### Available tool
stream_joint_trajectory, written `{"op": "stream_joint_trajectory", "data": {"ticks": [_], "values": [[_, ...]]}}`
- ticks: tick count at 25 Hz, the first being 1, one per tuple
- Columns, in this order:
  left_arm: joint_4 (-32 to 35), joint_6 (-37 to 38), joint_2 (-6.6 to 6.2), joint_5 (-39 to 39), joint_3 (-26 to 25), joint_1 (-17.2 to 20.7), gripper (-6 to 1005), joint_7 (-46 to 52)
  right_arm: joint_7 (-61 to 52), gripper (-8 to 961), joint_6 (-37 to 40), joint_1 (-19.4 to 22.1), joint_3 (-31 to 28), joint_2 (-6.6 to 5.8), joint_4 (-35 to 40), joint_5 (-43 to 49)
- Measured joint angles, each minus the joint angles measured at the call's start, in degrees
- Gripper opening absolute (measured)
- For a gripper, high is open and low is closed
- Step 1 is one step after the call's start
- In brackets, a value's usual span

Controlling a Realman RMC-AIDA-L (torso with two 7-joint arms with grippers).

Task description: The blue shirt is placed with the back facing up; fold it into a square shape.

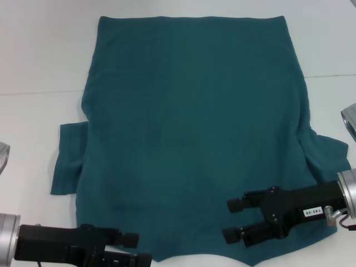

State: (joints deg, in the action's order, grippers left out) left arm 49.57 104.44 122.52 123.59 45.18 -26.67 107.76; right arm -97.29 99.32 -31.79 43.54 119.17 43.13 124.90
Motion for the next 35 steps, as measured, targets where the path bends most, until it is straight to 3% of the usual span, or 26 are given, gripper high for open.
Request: {"op": "stream_joint_trajectory", "data": {"ticks": [14,18,20,22,25,28,31,35], "values": [[0.0,-0.3,0.01,0.0,-0.9,0.3,811,0.8,-1.1,945,-0.4,0.1,-0.7,0.0,-0.2,-0.2],[-0.8,-3.5,-0.54,-0.3,-9.7,-0.6,810,8.1,-11.5,945,-3.9,-1.2,-5.0,-0.68,-0.1,-0.8],[-2.0,-5.0,-1.38,-0.9,-16.0,-1.2,810,11.9,-19.7,945,-6.6,-2.5,-7.4,-1.93,-0.7,-1.2],[-4.0,-7.5,-2.51,-1.3,-21.9,-1.6,810,16.3,-27.5,945,-9.5,-3.8,-9.5,-4.03,-2.8,-1.7],[-6.7,-12.5,-4.27,-1.3,-25.0,-1.7,810,22.6,-34.8,945,-13.6,-6.1,-11.3,-8.81,-8.6,-2.4],[-7.7,-15.8,-4.83,-1.0,-25.3,-1.6,810,26.6,-39.7,945,-18.5,-8.4,-11.3,-14.6,-15.2,-2.4],[-8.2,-18.1,-4.81,-1.0,-25.2,-1.6,810,28.6,-42.2,945,-19.4,-9.6,-10.8,-17.25,-16.3,-2.3],[-10.5,-23.9,-4.86,-0.9,-24.7,-2.4,810,30.7,-45.0,945,-19.2,-9.7,-10.8,-17.72,-13.2,-2.3]]}}
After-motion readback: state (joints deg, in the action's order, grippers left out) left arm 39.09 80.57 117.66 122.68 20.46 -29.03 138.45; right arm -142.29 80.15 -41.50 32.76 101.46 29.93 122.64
